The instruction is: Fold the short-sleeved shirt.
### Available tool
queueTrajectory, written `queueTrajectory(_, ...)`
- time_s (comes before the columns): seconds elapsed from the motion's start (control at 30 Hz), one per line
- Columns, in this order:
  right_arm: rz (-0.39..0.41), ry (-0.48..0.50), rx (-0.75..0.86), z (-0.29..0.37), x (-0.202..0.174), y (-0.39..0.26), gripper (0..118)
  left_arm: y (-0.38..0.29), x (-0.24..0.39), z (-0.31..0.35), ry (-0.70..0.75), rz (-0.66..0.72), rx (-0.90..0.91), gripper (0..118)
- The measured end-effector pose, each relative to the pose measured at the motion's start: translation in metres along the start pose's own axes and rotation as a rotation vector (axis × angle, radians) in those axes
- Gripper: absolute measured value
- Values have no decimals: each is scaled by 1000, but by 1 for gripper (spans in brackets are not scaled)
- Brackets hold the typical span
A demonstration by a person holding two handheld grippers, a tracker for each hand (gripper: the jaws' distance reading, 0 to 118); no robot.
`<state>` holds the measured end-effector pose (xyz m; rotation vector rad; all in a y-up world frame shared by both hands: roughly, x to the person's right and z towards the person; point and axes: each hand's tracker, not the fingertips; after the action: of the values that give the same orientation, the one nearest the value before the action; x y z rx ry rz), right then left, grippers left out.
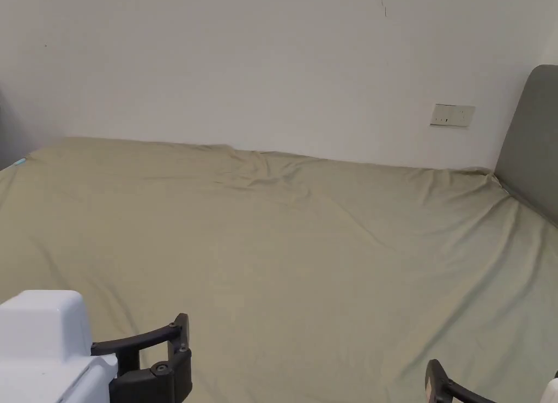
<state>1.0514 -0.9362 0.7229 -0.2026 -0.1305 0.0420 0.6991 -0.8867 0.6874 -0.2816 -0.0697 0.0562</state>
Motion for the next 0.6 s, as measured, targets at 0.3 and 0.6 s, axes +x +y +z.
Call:
queueTrajectory(0.3,-3,5,-7,0,0,-2,118,0,-3,-1,-46,29,5,118)
queueTrajectory(0.6,-12,-1,-6,1,3,-2,118,0,2,3,-18,-11,21,118)
